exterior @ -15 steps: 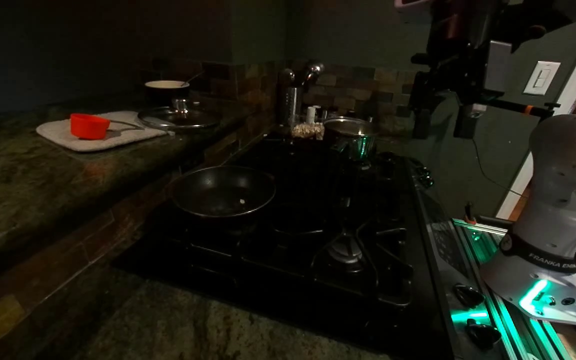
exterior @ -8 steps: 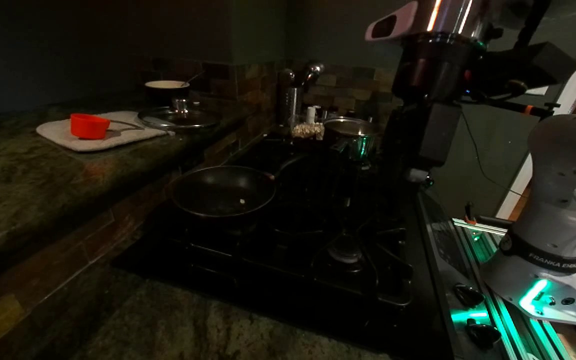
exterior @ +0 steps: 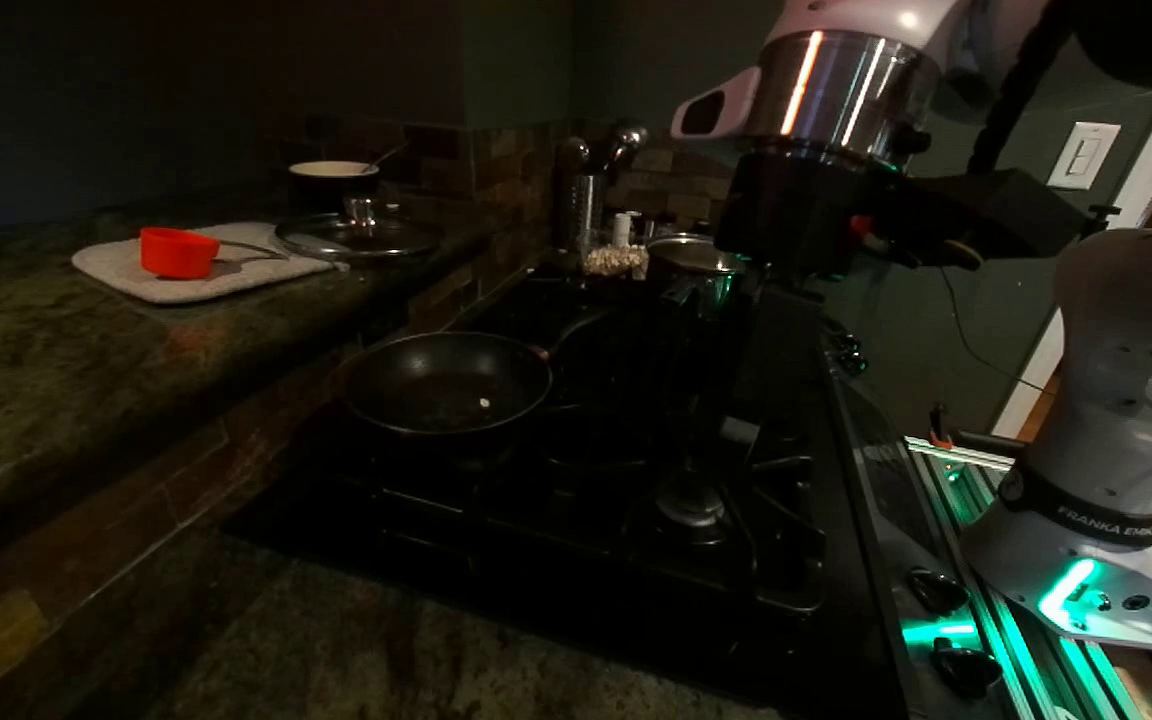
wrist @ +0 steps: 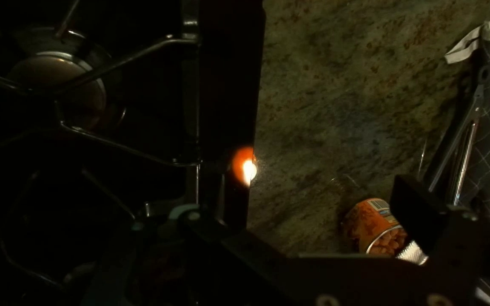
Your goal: Pick up the canned beans and put some beans on the frying pan
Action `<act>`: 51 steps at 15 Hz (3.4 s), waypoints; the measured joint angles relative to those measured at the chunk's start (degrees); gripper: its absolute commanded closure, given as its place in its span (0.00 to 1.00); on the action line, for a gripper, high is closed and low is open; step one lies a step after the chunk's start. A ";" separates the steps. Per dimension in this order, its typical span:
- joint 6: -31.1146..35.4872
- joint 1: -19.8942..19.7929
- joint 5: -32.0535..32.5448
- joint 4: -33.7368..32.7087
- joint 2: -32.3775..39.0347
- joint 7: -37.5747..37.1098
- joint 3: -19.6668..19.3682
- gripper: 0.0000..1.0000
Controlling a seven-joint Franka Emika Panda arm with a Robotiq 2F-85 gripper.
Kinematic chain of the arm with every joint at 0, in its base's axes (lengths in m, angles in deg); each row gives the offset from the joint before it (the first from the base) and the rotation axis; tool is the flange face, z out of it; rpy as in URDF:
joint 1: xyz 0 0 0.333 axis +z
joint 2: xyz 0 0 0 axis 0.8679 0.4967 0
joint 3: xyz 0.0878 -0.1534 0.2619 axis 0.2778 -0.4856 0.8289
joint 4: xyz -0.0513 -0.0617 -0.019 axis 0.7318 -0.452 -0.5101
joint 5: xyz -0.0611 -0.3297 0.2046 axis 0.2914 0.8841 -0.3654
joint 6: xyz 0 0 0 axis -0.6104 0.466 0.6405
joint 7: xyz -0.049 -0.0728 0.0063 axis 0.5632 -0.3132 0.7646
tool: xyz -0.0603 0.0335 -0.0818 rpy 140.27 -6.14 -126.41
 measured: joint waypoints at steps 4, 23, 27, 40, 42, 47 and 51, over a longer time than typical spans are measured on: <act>0.00 0.14 0.00 0.00 -0.34 0.00 -0.09 0.00; -9.04 5.53 26.69 -33.76 34.77 -34.07 0.41 0.00; -8.80 9.29 26.63 -41.40 41.69 -35.32 -2.25 0.00; -5.48 18.19 27.76 -53.60 52.37 -39.58 -10.09 0.36; -4.35 18.76 28.73 -53.98 52.82 -40.73 -11.44 0.38; -4.03 19.54 29.75 -54.47 53.99 -42.66 -13.56 0.41; -3.96 19.58 29.72 -54.72 54.36 -42.98 -13.62 0.33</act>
